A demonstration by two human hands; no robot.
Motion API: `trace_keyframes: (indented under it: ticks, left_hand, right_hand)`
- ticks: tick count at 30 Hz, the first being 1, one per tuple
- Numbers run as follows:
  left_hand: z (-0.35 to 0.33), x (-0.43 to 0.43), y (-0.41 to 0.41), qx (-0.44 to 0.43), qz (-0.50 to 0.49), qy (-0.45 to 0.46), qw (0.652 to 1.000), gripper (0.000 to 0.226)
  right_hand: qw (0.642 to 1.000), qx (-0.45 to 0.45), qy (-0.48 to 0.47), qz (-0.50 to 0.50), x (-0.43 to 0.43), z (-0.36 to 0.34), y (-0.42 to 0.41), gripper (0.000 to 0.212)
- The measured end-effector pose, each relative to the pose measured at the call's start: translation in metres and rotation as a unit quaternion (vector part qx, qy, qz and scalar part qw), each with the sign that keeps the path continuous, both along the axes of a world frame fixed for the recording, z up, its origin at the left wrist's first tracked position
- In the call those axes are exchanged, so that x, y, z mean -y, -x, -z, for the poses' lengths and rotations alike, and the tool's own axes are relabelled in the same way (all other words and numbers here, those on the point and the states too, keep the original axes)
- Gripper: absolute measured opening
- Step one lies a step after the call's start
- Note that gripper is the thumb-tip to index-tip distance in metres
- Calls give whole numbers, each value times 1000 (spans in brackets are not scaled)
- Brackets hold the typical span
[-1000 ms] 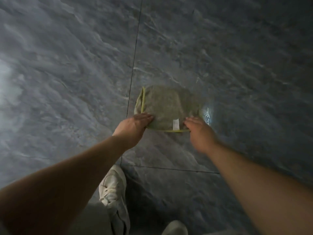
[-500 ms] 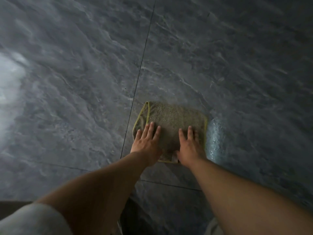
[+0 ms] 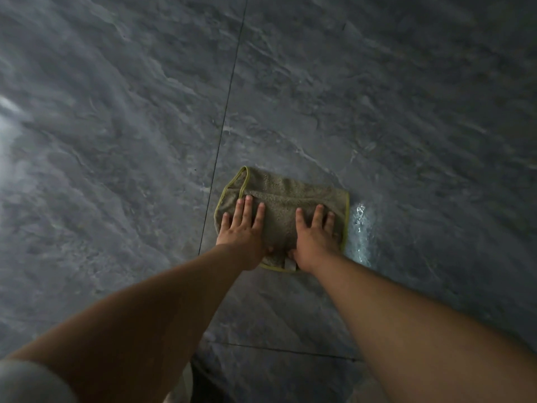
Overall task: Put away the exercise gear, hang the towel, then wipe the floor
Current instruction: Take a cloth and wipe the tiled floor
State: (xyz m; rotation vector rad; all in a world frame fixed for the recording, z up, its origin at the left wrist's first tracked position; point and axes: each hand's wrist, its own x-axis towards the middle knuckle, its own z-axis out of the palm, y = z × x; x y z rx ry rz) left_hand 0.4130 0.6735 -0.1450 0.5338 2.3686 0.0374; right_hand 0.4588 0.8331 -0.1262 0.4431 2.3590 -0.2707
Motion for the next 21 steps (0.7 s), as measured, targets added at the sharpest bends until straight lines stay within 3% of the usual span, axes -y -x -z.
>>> trace_keyframes:
  ticks: [10, 21]
  left_hand:
    - [-2, -36, 72, 23, -11, 27, 999, 111]
    - [-3, -49, 85, 13, -20, 38, 999, 114]
  right_hand:
    - [999, 3, -8, 34, -14, 3, 73, 99]
    - [999, -4, -1, 44, -21, 2, 95, 104]
